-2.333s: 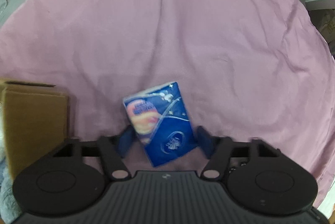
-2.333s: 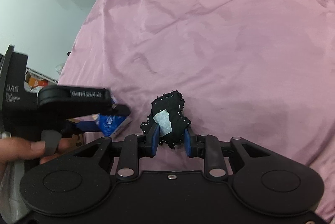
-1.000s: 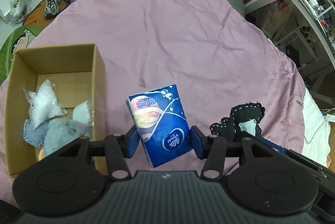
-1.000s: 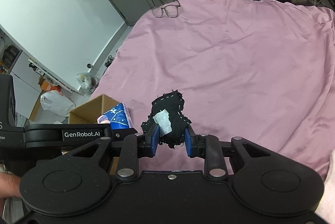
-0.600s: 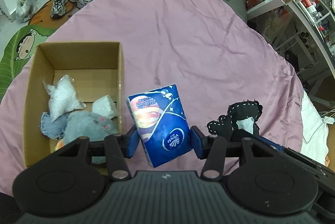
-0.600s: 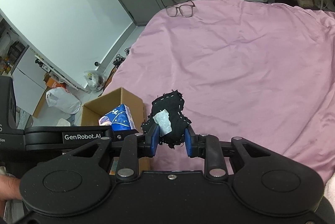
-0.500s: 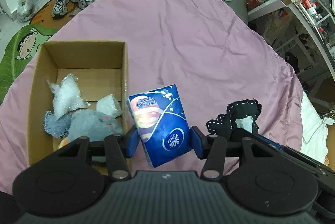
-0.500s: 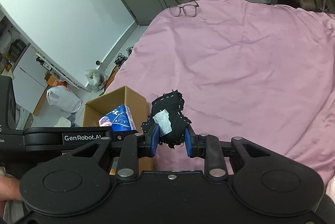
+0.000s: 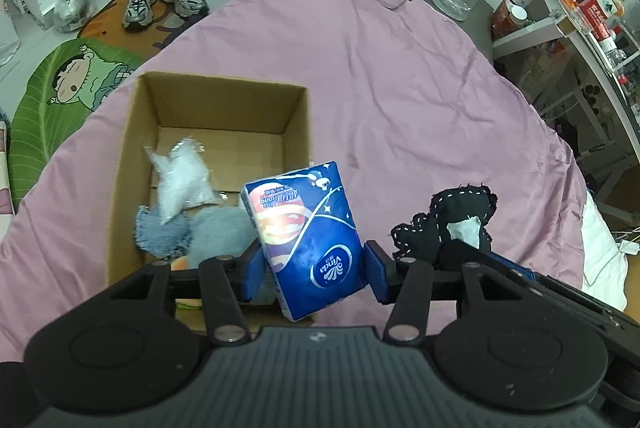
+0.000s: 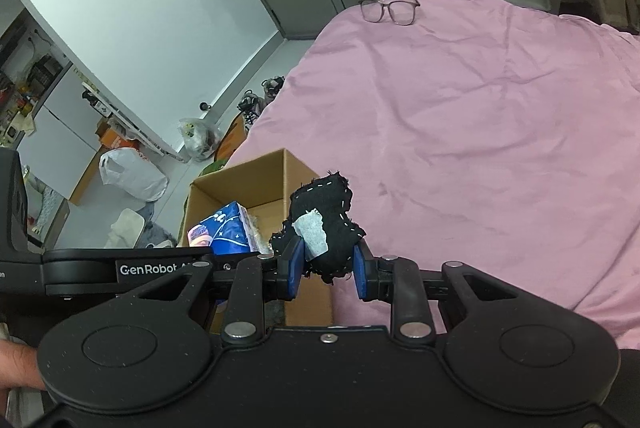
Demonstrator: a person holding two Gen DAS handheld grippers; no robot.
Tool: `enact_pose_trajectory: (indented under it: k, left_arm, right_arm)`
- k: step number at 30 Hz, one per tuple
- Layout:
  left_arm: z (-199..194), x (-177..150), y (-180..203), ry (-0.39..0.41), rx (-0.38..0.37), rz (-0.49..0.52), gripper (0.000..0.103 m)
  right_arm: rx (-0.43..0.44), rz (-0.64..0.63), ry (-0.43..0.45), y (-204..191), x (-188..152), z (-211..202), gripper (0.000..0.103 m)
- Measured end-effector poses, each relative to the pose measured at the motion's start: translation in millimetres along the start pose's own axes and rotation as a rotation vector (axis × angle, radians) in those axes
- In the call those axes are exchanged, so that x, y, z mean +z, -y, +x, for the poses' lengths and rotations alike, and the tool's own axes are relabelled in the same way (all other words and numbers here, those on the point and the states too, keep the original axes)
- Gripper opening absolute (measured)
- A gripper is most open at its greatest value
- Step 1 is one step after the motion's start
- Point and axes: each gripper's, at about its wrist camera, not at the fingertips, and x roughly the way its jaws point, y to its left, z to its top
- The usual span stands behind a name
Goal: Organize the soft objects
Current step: 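Carry the tissue packet and black patch with both tools over the box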
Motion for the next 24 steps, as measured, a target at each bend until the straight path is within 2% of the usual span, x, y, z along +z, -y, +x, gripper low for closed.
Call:
enact_pose_trajectory:
  k: [24]
  left_arm:
    - [7,21,-76,0.010,-0.001,-0.118,0.051]
  right_arm:
    - [-0.015,-0.035,-0.046,-41,2,40,0.026]
